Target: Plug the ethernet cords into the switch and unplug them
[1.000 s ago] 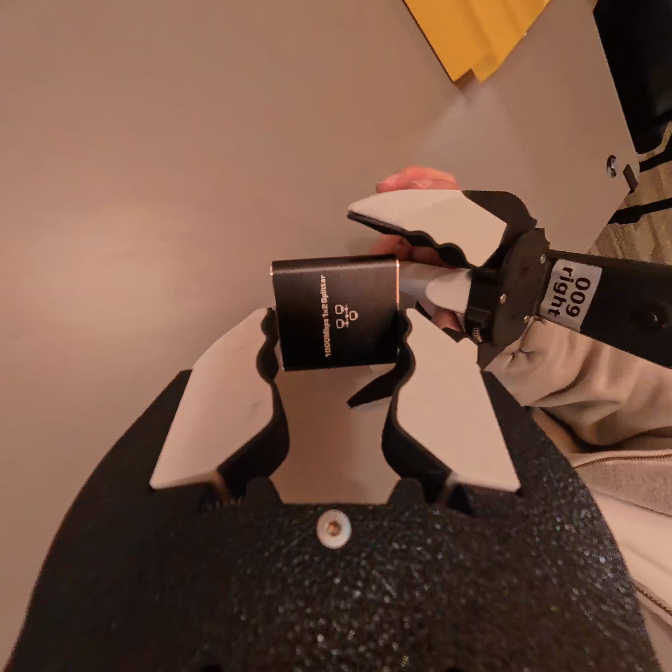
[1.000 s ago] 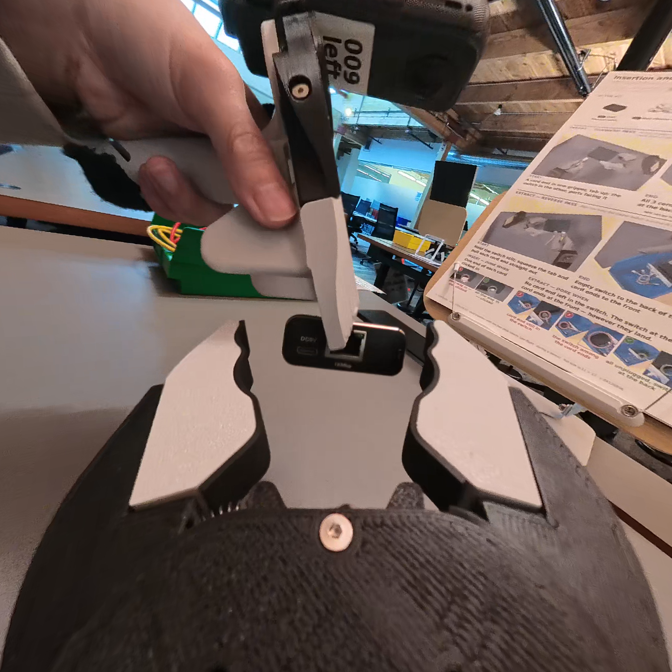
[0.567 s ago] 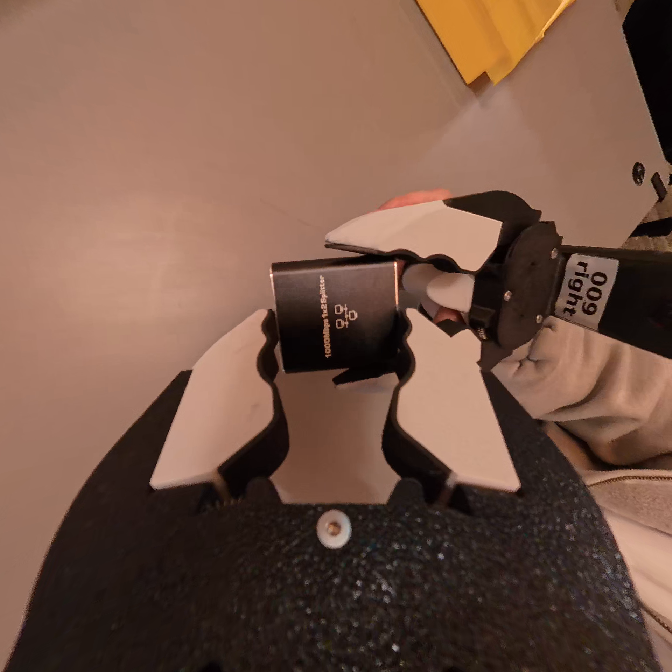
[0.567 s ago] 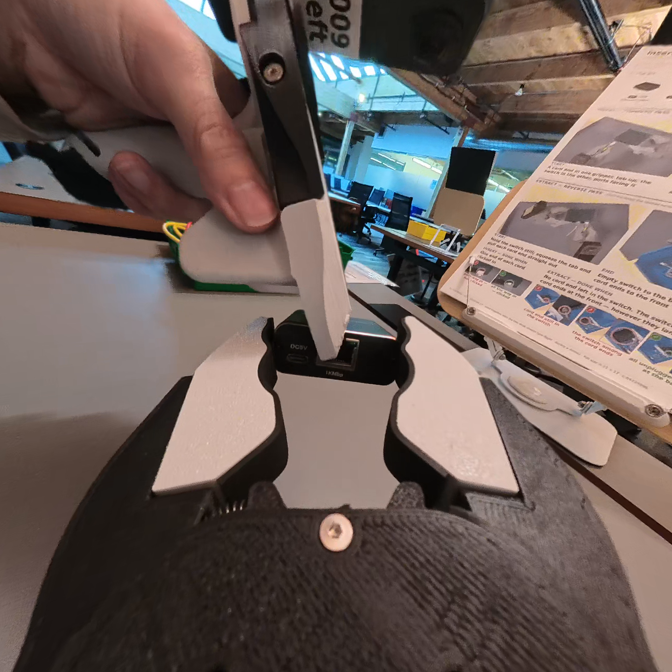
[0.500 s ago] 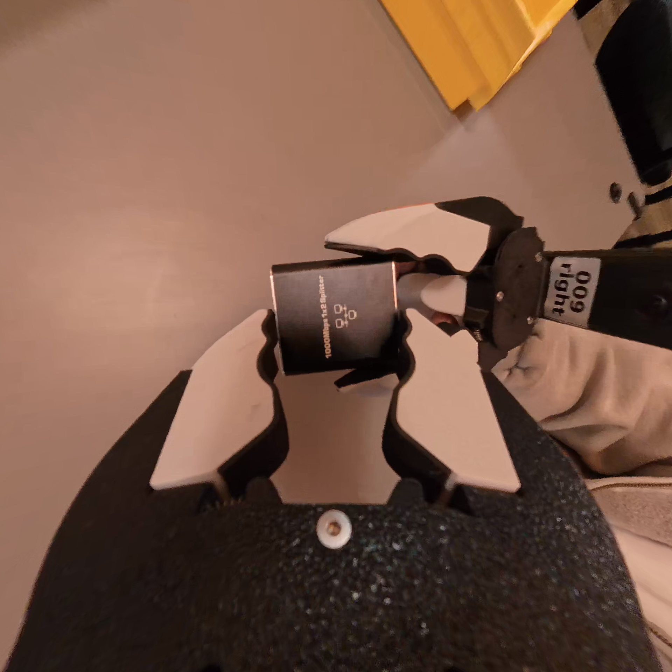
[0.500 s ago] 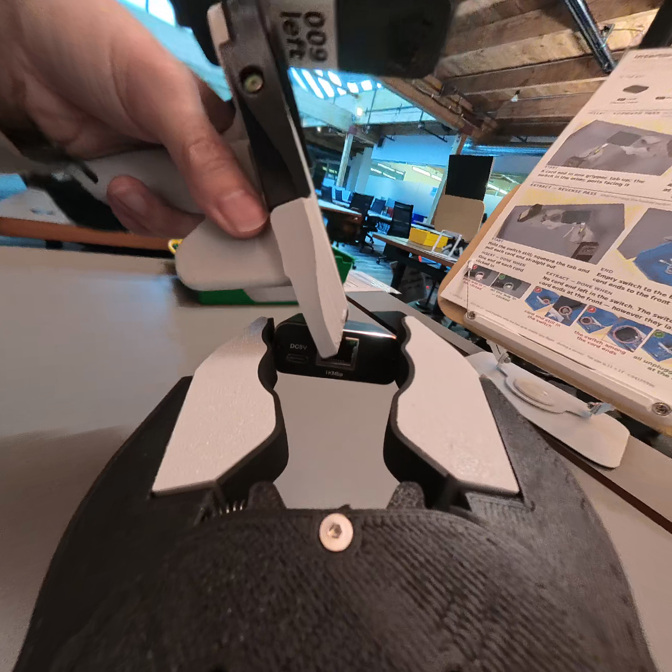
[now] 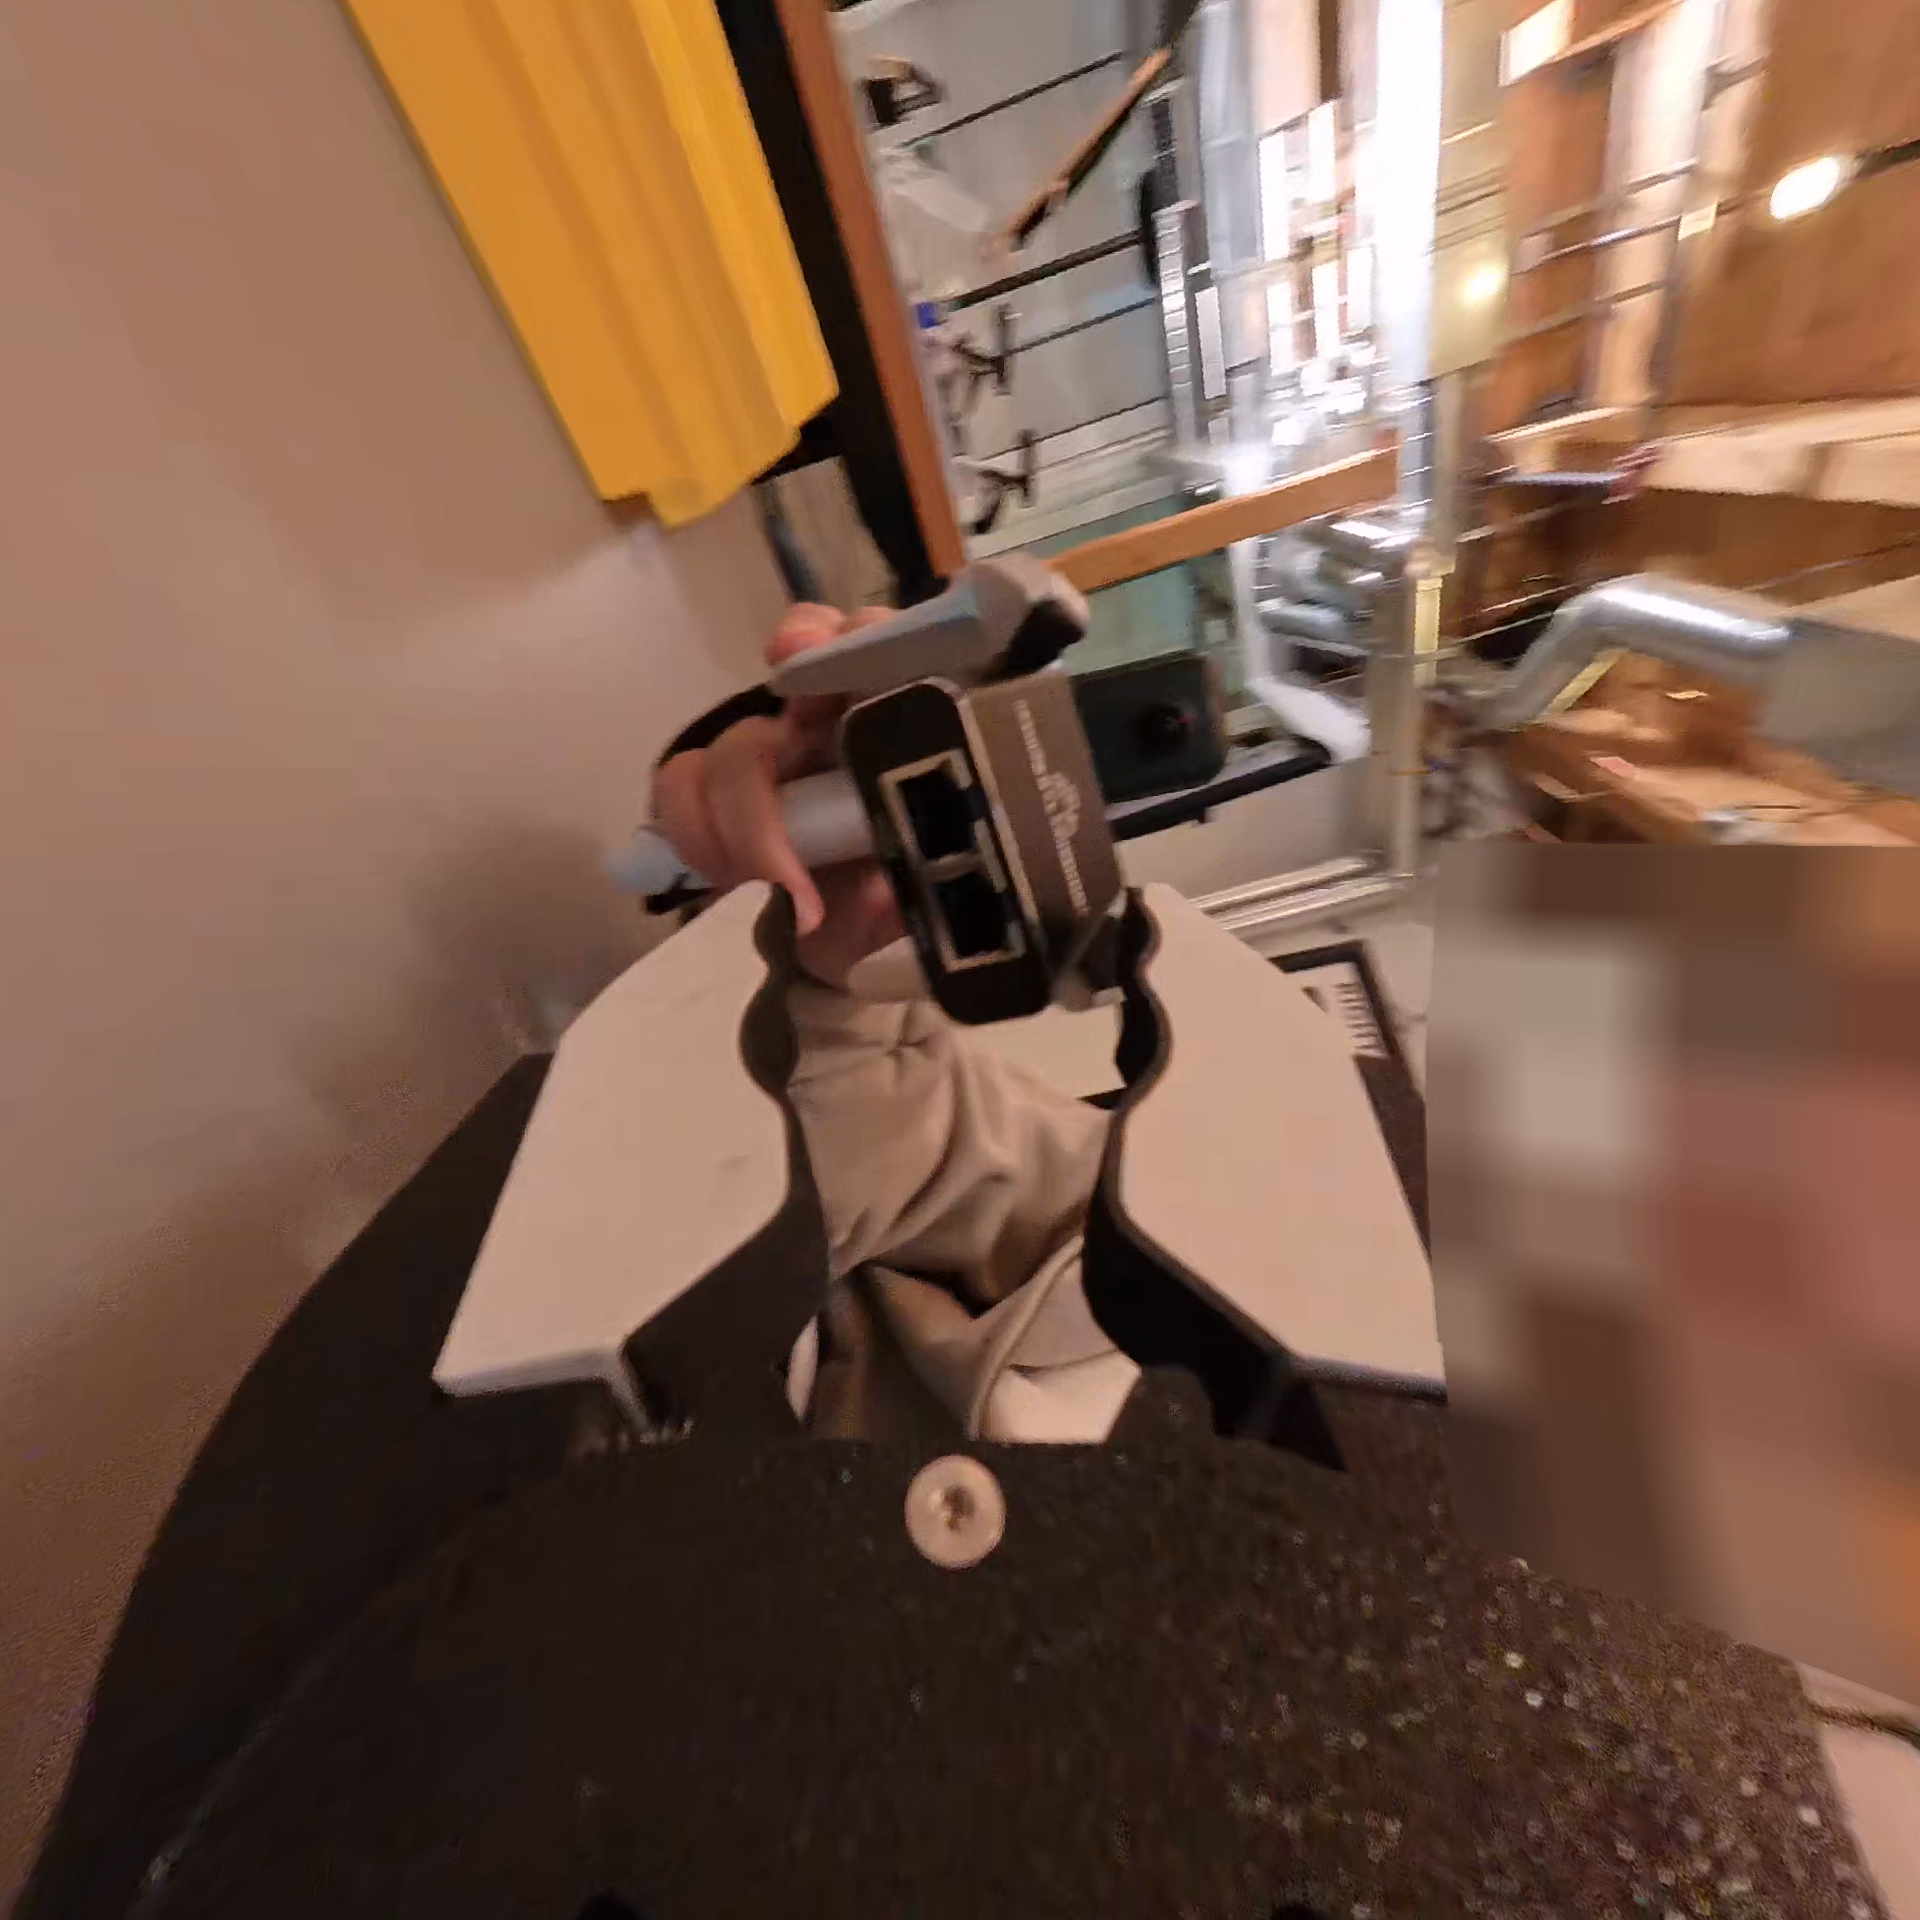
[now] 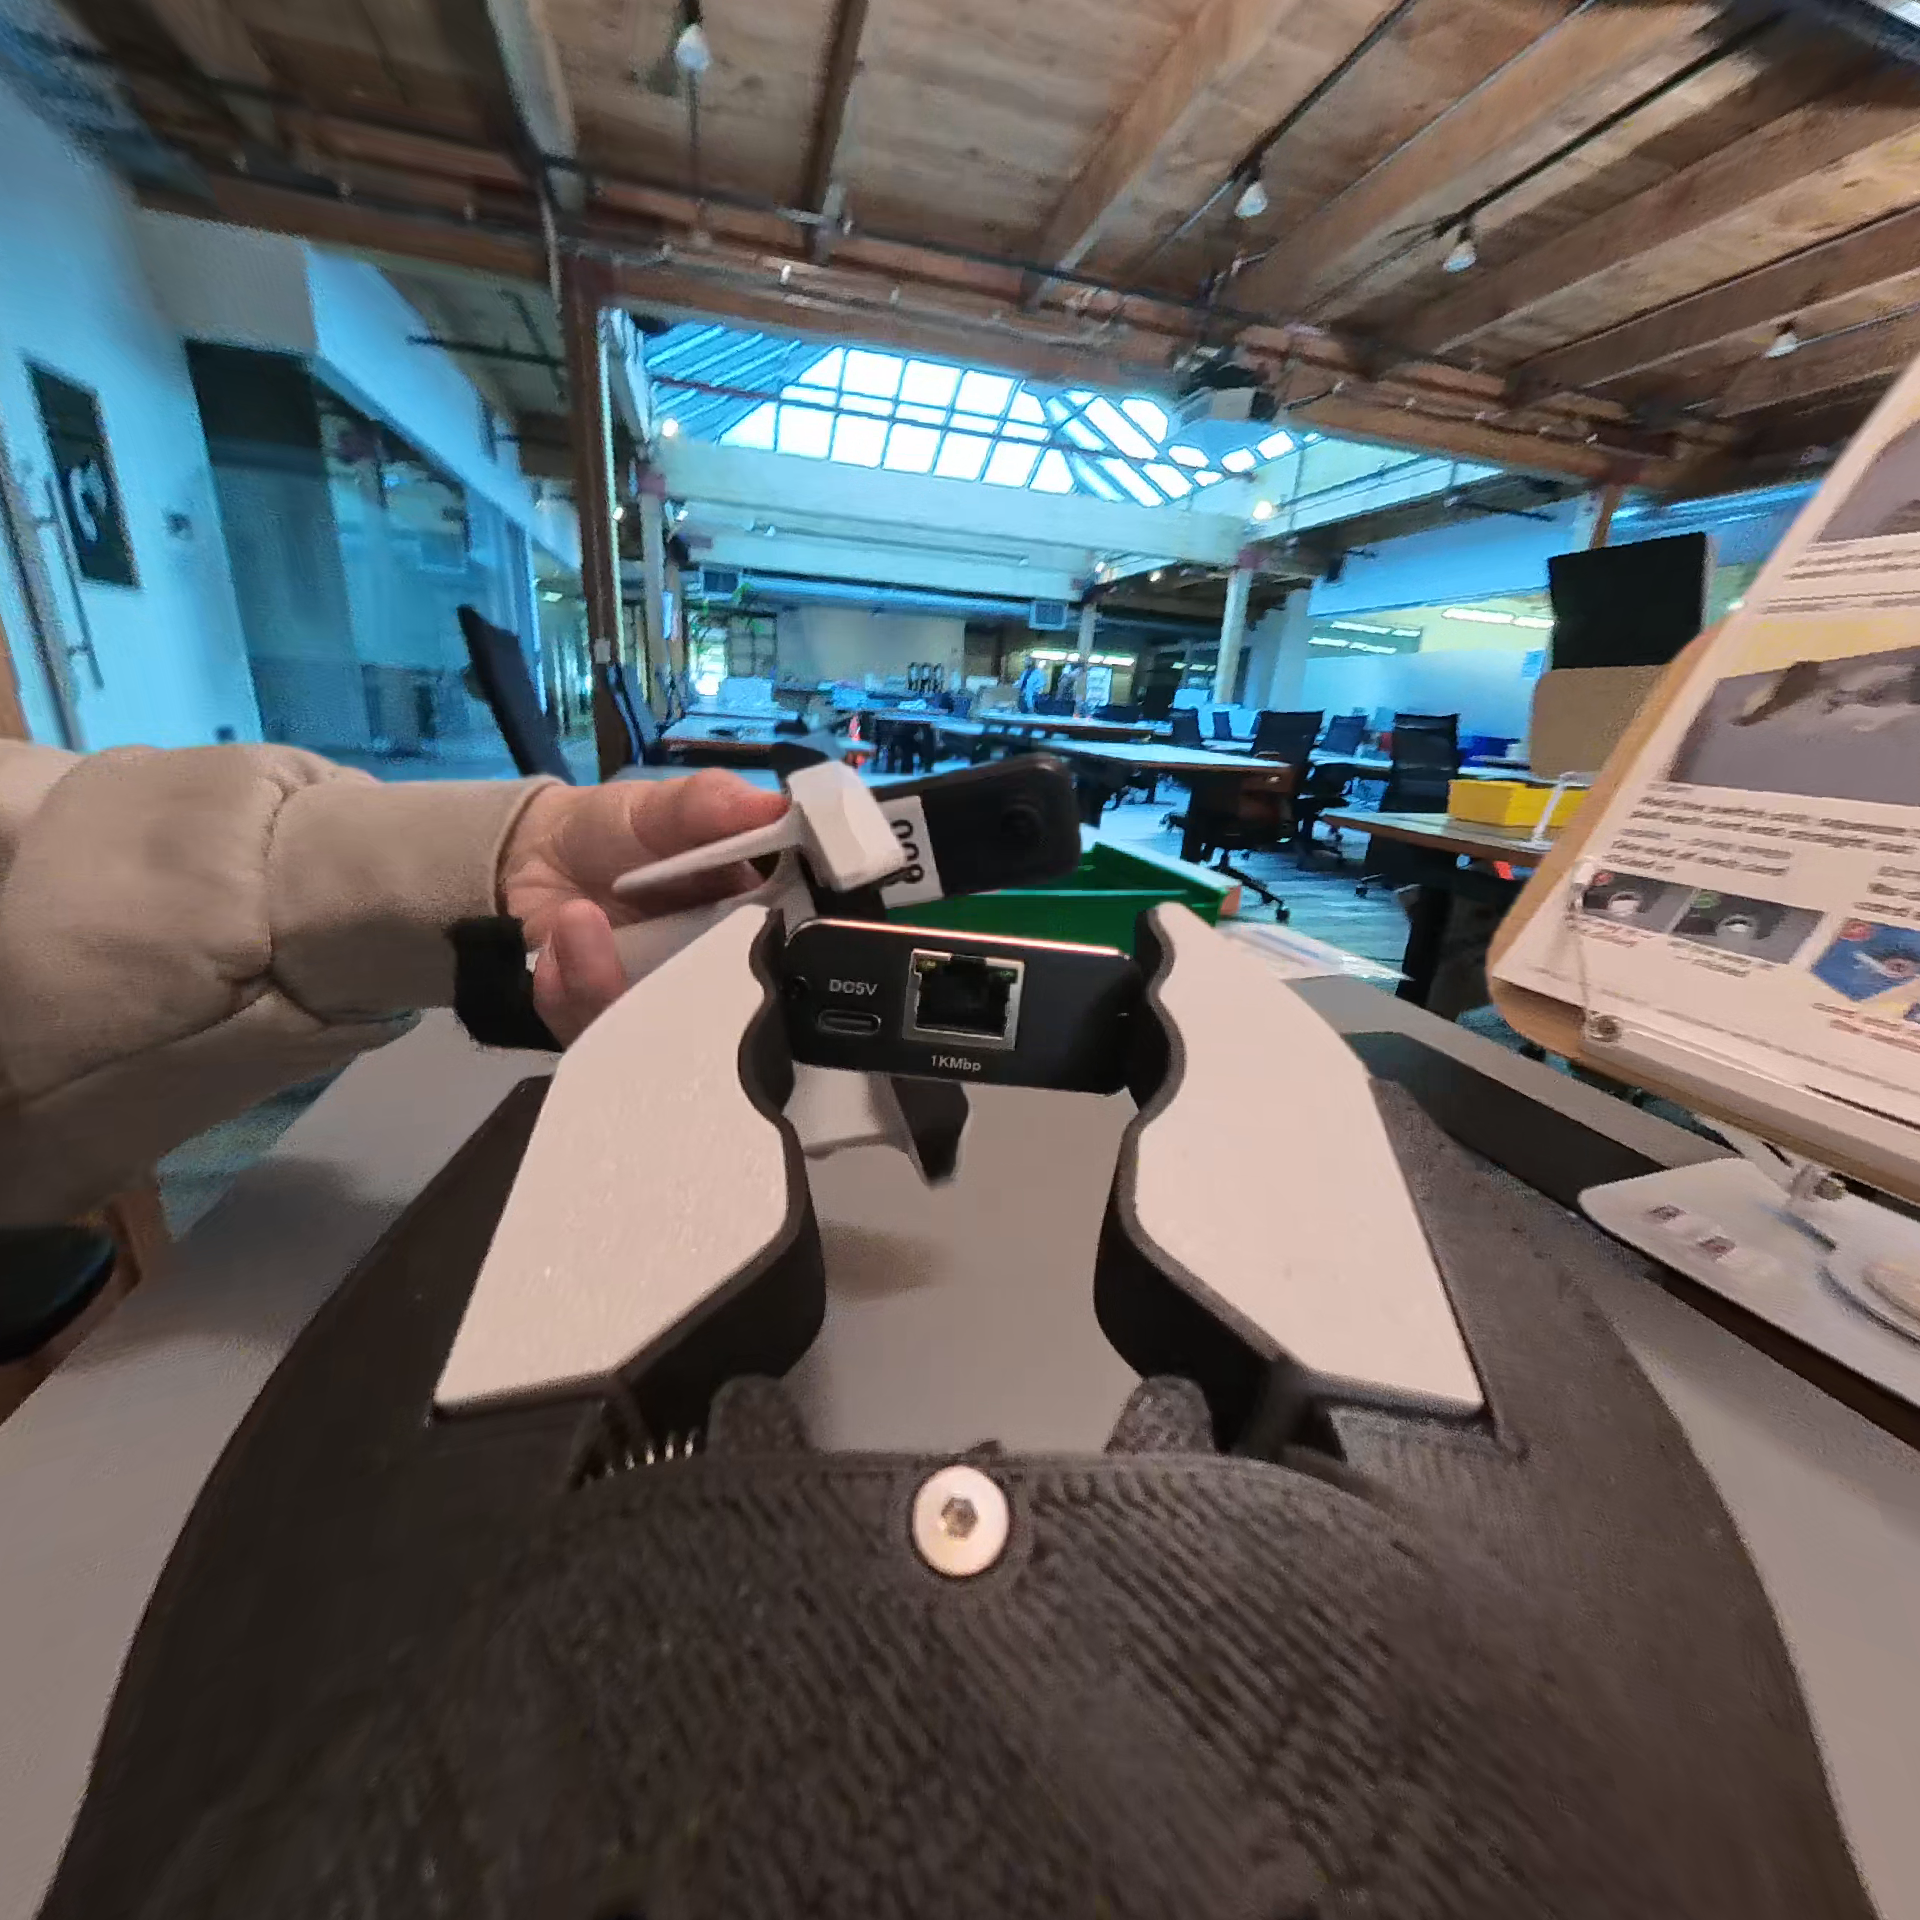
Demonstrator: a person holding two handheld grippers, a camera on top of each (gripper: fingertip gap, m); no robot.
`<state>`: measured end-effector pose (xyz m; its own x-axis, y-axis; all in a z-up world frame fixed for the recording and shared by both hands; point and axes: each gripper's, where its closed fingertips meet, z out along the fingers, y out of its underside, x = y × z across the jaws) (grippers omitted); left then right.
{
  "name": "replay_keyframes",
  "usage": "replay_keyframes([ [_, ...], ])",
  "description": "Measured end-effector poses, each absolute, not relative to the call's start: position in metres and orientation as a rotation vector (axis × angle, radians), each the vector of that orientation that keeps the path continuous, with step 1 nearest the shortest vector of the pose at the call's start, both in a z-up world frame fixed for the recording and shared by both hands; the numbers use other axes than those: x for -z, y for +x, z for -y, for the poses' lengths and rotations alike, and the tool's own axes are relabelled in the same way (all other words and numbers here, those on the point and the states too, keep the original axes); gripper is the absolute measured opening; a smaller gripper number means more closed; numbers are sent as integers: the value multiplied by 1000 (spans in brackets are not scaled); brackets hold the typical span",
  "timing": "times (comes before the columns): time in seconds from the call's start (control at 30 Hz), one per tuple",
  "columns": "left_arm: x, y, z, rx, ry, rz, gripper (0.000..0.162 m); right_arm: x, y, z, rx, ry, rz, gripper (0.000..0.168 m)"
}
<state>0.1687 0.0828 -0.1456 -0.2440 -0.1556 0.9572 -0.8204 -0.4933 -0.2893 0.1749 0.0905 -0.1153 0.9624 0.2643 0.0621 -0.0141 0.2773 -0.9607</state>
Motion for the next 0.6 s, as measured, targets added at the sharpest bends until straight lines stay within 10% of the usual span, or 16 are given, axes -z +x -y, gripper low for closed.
replay_keyframes([
  [0.1, 142, 167, -83, -1847, 1449, 1095, 32, 123, 169, -94, -198, -1310, 264, 64],
  [0.6, 167, 174, -95, -1828, 1707, 1099, 25, 166, 171, -106, -113, -1484, 345, 70],
])
